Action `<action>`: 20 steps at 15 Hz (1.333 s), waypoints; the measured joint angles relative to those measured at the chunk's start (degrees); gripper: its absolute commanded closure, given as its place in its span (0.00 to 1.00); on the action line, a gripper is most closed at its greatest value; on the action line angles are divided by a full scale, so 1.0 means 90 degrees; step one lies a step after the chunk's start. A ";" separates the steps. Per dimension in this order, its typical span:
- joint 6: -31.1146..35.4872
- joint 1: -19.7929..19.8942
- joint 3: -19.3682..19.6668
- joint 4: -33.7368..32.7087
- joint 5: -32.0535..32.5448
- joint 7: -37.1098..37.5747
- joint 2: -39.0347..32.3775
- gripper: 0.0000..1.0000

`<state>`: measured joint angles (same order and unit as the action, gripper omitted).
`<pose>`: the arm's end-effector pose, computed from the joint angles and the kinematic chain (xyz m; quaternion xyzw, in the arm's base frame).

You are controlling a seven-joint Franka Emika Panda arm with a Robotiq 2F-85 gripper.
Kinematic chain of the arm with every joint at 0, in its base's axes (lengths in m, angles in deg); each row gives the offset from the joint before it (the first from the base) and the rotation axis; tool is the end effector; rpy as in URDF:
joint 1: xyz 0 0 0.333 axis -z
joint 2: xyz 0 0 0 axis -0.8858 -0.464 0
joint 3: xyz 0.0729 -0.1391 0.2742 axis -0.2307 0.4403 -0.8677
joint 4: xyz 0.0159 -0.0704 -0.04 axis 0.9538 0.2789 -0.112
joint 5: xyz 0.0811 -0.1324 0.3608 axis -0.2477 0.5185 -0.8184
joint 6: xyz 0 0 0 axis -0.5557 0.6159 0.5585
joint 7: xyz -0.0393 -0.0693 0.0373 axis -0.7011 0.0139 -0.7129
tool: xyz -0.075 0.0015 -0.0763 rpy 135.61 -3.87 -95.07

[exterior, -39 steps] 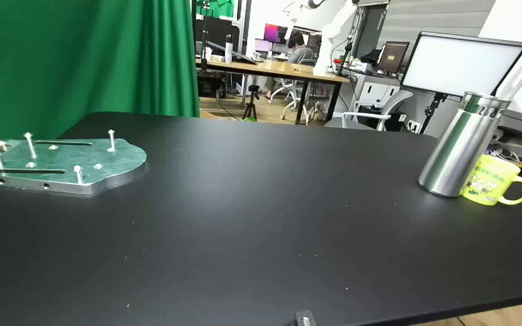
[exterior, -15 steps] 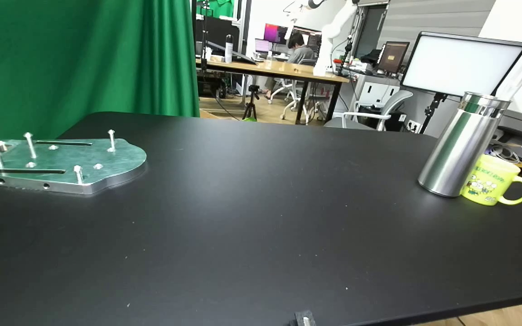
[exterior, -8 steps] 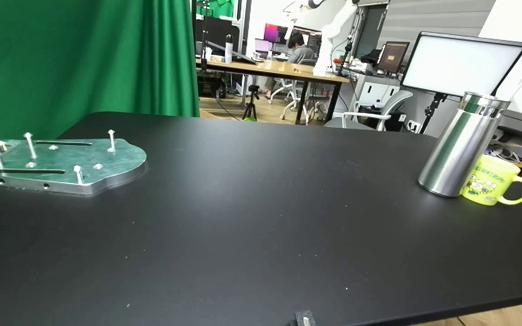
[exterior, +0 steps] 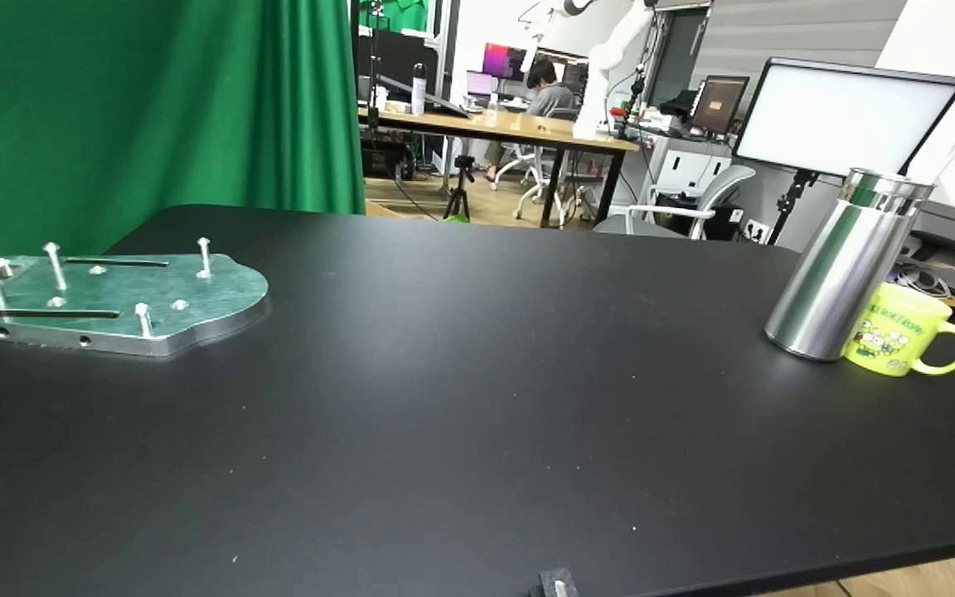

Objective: Clean the bottle by moving the brush up and down.

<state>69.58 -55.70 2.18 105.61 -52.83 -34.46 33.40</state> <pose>0.5008 -0.2200 0.5141 0.9085 0.4069 -0.0508 0.0805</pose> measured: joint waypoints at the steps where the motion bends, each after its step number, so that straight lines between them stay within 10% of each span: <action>1: 0.0063 0.0021 -0.0014 0.0046 -0.0033 0.0000 -0.0001 0.00; 19: 0.1699 0.0616 0.0024 0.1587 -0.1206 -0.1052 -0.0050 0.00; 20: 0.1776 0.0620 0.0024 0.1631 -0.1251 -0.1075 -0.0065 0.25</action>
<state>85.57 -50.11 2.40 120.30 -64.09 -44.13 32.81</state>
